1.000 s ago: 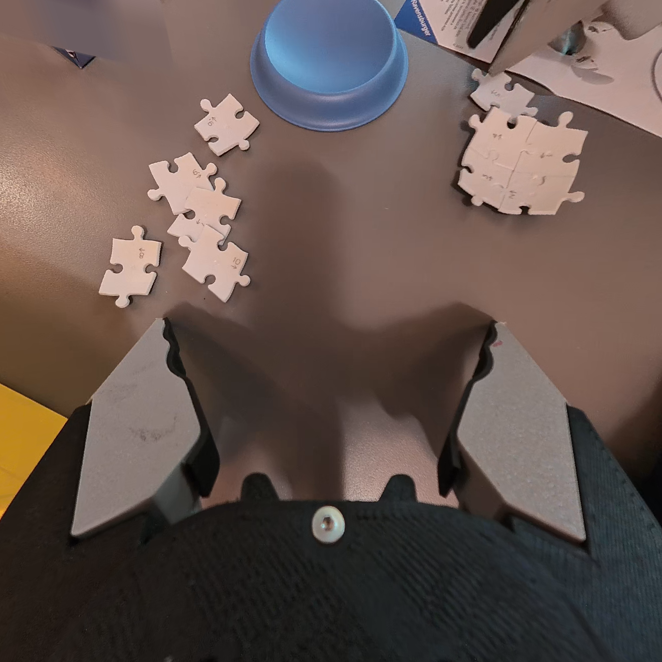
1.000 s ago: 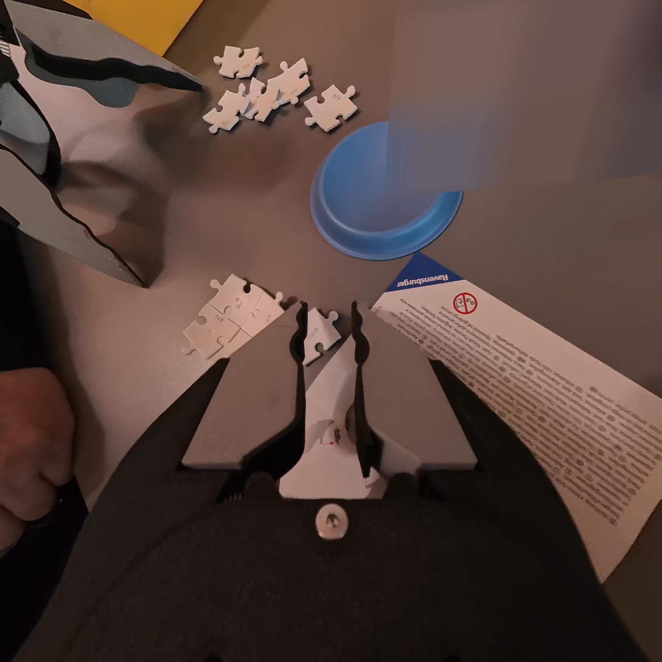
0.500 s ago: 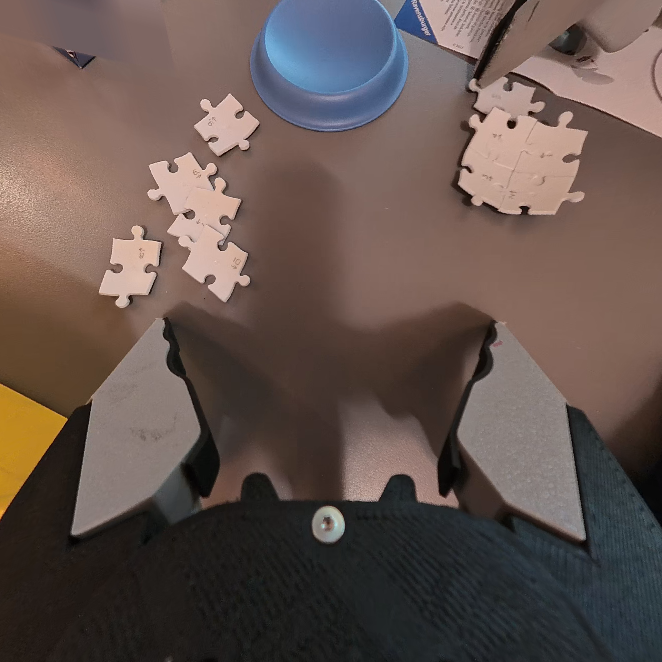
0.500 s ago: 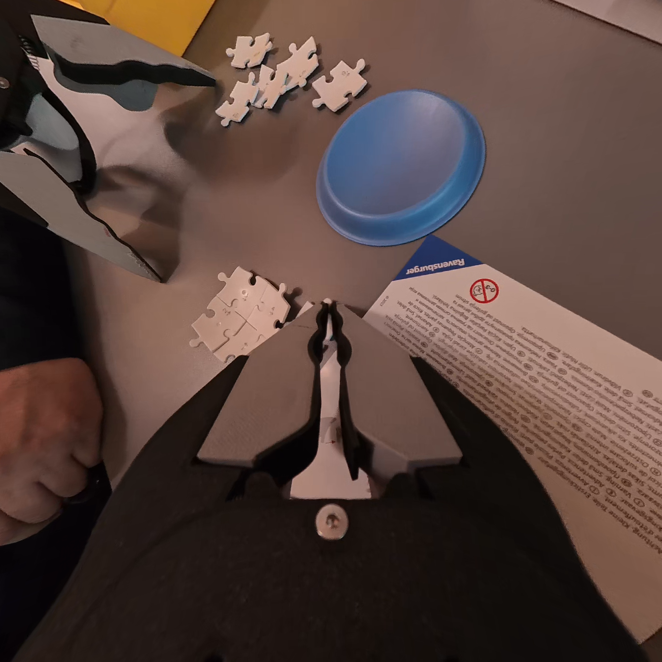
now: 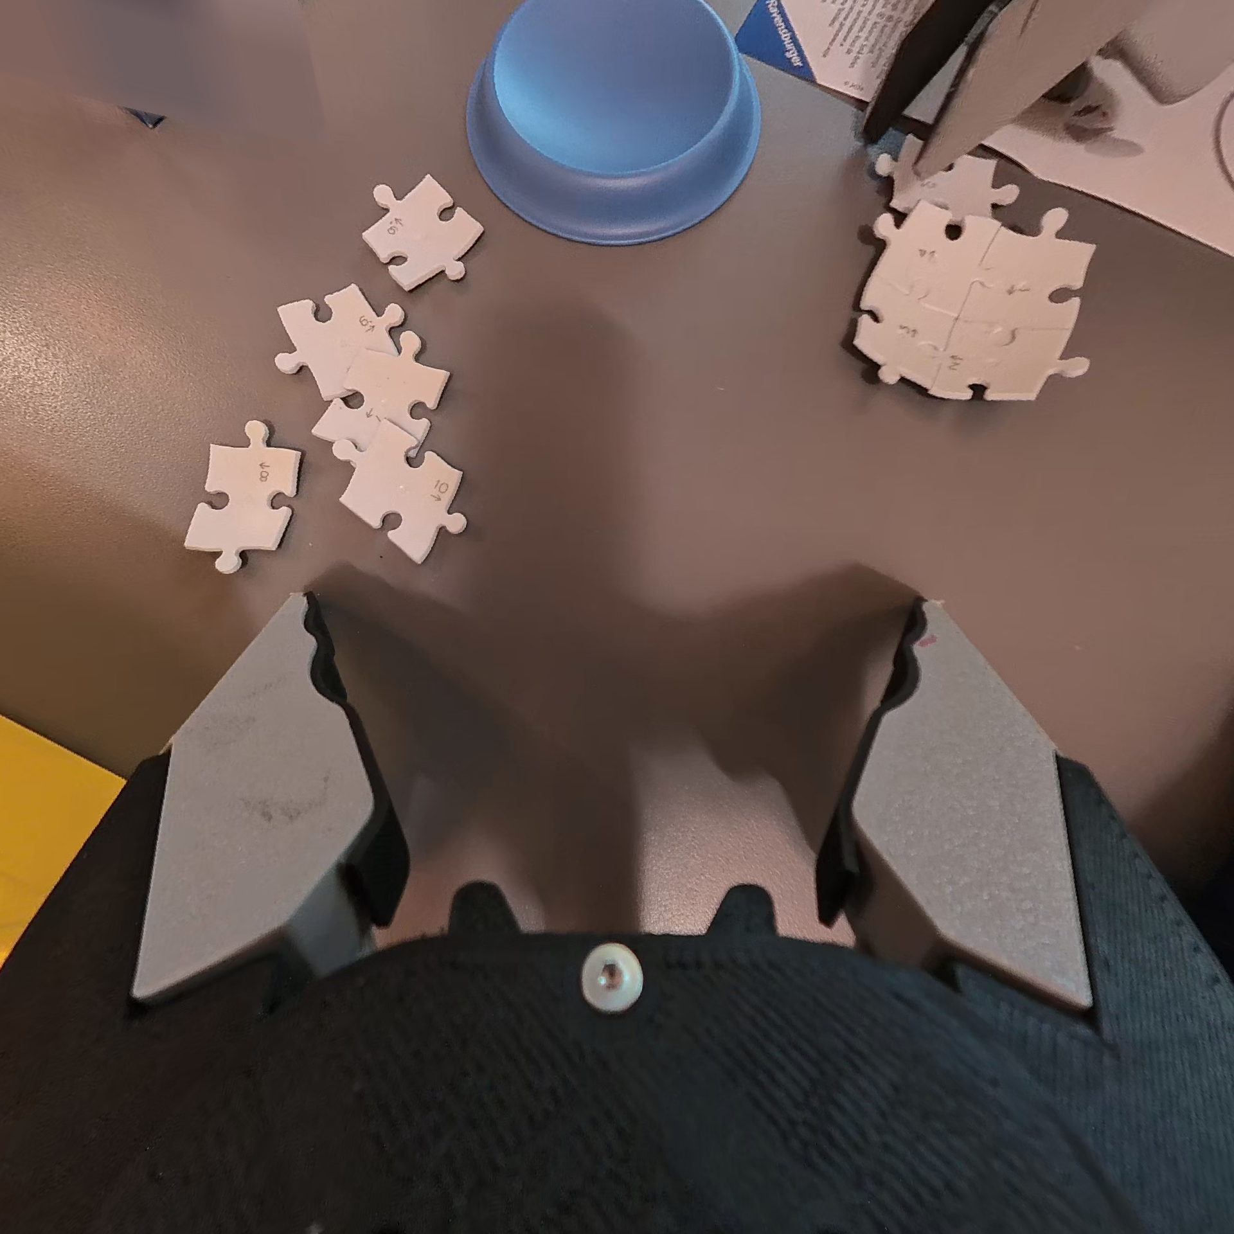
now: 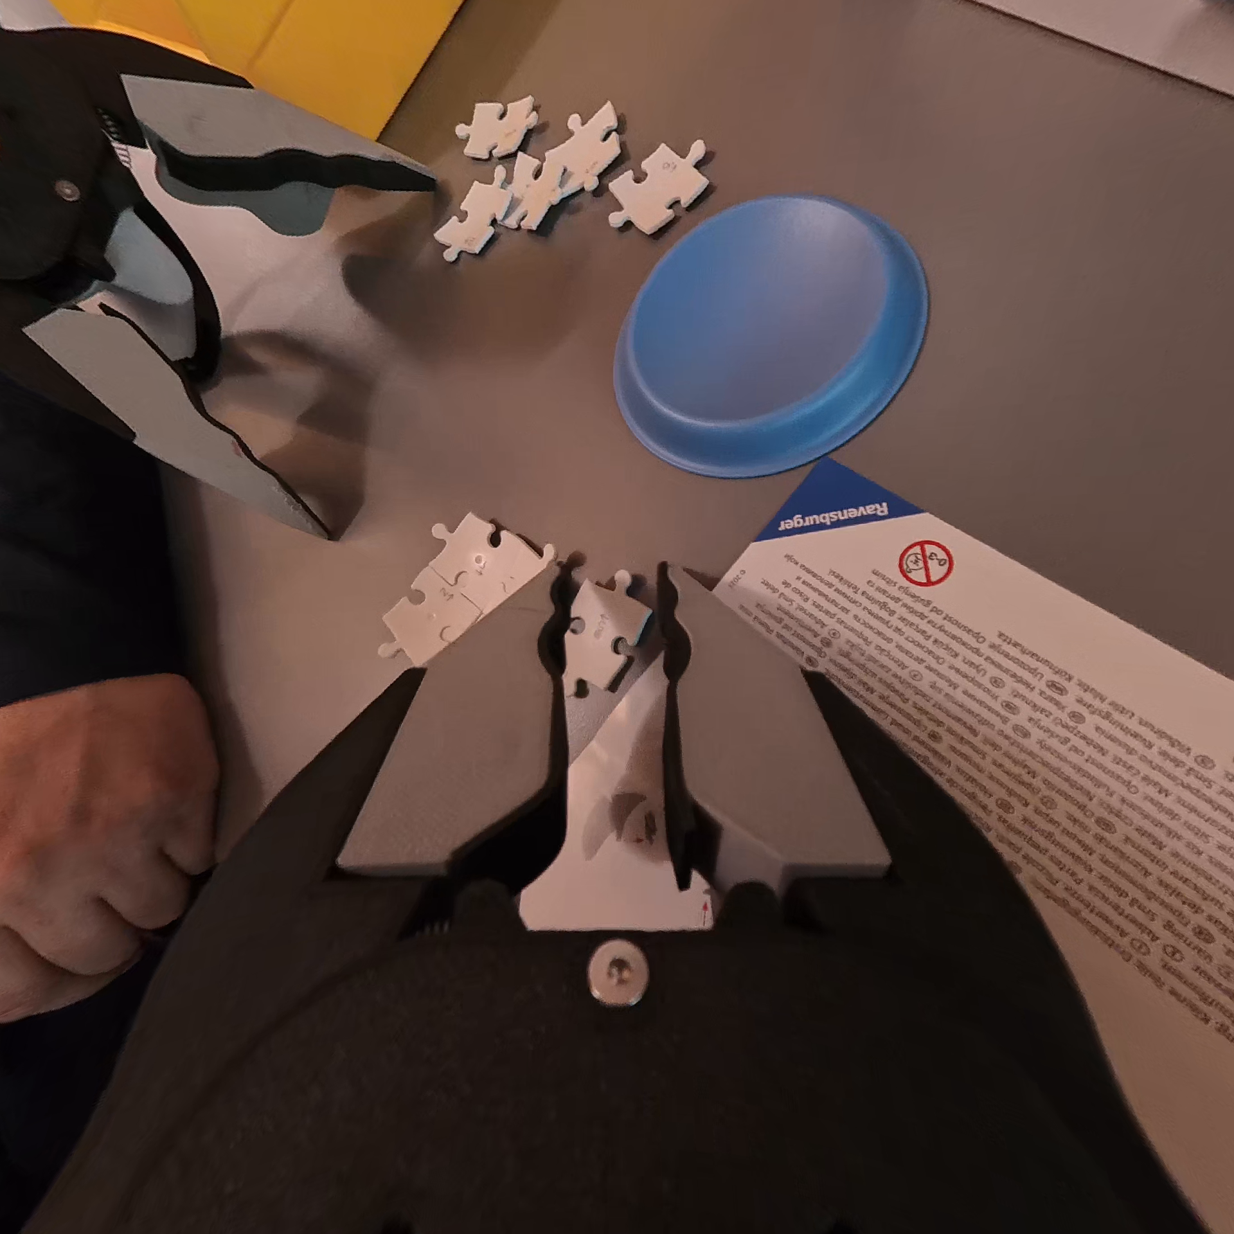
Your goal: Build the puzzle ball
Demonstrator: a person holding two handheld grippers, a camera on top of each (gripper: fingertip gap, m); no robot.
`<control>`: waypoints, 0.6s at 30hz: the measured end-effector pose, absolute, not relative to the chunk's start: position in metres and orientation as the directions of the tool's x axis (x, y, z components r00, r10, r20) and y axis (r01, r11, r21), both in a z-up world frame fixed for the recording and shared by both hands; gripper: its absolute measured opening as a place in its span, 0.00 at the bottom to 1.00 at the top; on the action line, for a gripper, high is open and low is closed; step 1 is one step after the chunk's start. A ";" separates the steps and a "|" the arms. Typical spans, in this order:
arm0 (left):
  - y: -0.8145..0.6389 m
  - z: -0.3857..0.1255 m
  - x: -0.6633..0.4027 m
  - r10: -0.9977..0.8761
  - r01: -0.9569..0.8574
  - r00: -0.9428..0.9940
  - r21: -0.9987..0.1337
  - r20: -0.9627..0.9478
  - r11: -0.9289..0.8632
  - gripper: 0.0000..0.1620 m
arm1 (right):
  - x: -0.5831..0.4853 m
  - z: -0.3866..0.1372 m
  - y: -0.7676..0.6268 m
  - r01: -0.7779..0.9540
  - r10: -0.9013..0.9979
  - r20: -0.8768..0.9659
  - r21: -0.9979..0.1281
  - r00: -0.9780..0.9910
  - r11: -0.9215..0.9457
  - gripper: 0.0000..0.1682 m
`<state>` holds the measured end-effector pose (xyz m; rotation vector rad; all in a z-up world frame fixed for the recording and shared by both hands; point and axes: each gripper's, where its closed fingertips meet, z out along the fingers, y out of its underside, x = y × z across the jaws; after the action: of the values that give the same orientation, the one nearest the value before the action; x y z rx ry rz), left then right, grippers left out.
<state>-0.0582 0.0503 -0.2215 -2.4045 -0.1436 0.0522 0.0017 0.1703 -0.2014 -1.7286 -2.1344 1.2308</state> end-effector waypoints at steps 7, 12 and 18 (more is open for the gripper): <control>0.050 -0.221 -0.058 0.118 0.089 0.993 -0.669 0.002 -0.737 0.98 | -0.001 -0.205 0.173 0.750 0.904 -0.275 -0.658 -0.326 0.070 0.06; 0.050 -0.221 -0.058 0.118 0.089 0.993 -0.669 0.002 -0.737 0.98 | 0.000 -0.205 0.170 0.750 0.894 -0.293 -0.658 -0.338 0.067 0.07; 0.050 -0.221 -0.058 0.118 0.089 0.993 -0.670 0.002 -0.737 0.98 | 0.000 -0.207 0.172 0.751 0.902 -0.272 -0.655 -0.335 0.081 0.00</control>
<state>-0.0582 0.0502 -0.2215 -2.4044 -0.1436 0.0523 0.0002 0.1719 -0.2068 -1.6758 -2.1504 1.0941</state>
